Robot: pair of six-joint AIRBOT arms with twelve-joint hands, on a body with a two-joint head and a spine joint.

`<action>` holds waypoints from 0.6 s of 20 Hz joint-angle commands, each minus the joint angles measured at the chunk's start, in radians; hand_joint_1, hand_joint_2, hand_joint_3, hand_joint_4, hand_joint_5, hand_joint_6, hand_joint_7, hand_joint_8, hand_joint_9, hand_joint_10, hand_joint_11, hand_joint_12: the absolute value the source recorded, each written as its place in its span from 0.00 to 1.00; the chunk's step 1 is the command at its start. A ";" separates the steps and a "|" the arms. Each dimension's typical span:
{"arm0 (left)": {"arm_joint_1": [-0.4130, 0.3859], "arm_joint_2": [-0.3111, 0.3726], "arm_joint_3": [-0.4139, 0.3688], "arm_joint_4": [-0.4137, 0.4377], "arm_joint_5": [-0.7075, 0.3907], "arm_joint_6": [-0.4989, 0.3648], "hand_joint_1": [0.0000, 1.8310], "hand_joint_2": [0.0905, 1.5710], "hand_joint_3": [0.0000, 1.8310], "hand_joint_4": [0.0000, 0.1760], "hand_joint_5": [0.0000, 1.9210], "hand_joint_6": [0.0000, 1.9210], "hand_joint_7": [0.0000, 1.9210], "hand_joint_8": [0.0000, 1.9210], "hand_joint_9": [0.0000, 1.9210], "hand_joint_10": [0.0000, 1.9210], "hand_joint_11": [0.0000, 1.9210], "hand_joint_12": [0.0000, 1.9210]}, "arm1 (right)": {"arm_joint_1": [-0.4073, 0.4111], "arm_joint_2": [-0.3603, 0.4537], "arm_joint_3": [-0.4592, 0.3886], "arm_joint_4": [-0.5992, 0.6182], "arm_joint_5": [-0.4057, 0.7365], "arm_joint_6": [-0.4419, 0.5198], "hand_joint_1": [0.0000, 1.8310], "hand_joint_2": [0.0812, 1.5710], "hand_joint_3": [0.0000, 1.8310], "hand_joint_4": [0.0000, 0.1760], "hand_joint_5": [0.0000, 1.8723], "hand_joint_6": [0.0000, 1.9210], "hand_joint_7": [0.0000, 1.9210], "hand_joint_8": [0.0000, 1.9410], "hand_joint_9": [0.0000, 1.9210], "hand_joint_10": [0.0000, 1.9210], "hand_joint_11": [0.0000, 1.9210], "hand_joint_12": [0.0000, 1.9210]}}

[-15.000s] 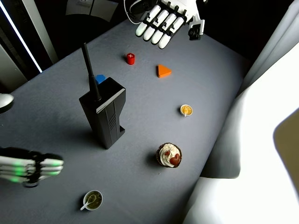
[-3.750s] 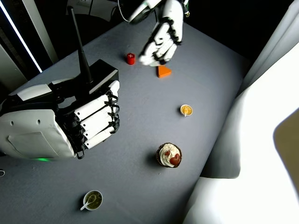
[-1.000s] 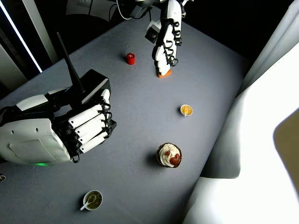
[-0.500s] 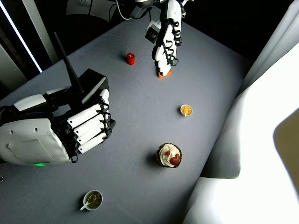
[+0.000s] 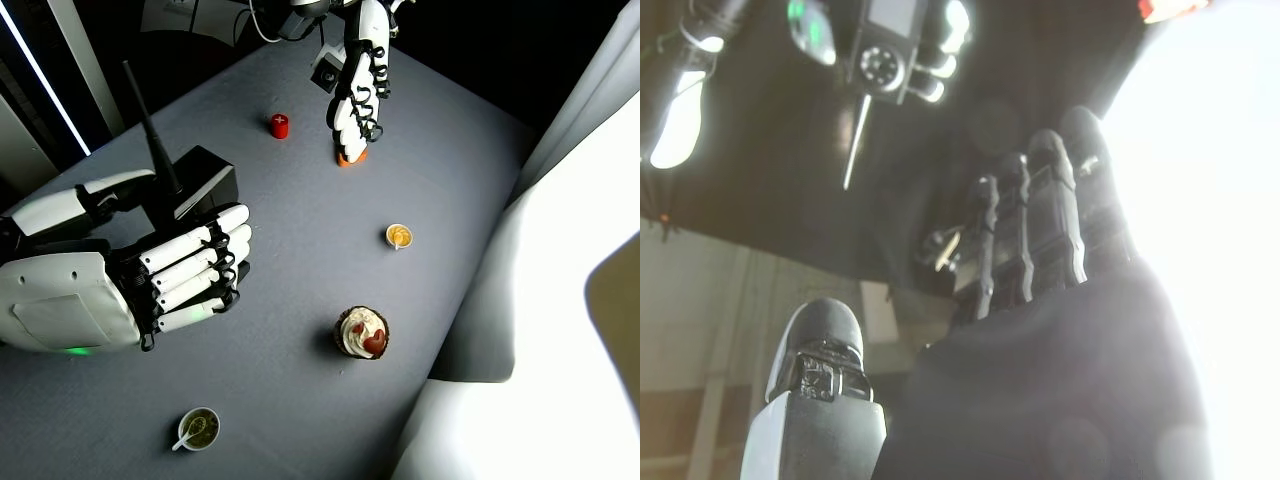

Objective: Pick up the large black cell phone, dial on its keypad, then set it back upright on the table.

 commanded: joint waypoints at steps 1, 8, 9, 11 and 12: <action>-0.020 0.002 0.000 -0.061 -0.100 -0.011 0.00 0.74 0.00 0.00 0.08 0.00 0.09 0.00 0.08 0.00 0.00 0.18 | 0.001 0.015 -0.004 0.026 0.132 0.009 0.36 0.65 0.00 0.26 0.15 0.00 0.14 0.00 0.15 0.00 0.00 0.47; -0.020 0.003 0.002 -0.061 -0.100 -0.011 0.00 0.73 0.00 0.00 0.09 0.00 0.08 0.00 0.08 0.00 0.00 0.18 | -0.067 0.050 -0.017 0.029 0.181 0.008 0.16 0.53 0.00 0.71 0.00 0.00 0.00 0.00 0.00 0.00 0.00 0.00; -0.020 0.003 0.002 -0.061 -0.100 -0.011 0.00 0.73 0.00 0.00 0.08 0.00 0.08 0.00 0.08 0.00 0.00 0.18 | -0.077 0.057 -0.020 0.036 0.184 0.008 0.14 0.53 0.00 0.73 0.00 0.00 0.00 0.00 0.00 0.00 0.00 0.00; -0.020 0.003 0.002 -0.061 -0.100 -0.011 0.00 0.73 0.00 0.00 0.09 0.00 0.08 0.00 0.08 0.00 0.00 0.19 | -0.109 0.074 -0.028 0.050 0.198 0.008 0.14 0.51 0.00 0.81 0.00 0.00 0.00 0.00 0.00 0.00 0.00 0.00; -0.020 0.003 0.002 -0.061 -0.100 -0.011 0.00 0.73 0.00 0.00 0.09 0.00 0.08 0.00 0.08 0.00 0.00 0.20 | -0.149 0.088 -0.036 0.059 0.221 0.008 0.14 0.51 0.00 0.81 0.00 0.00 0.00 0.00 0.00 0.00 0.00 0.00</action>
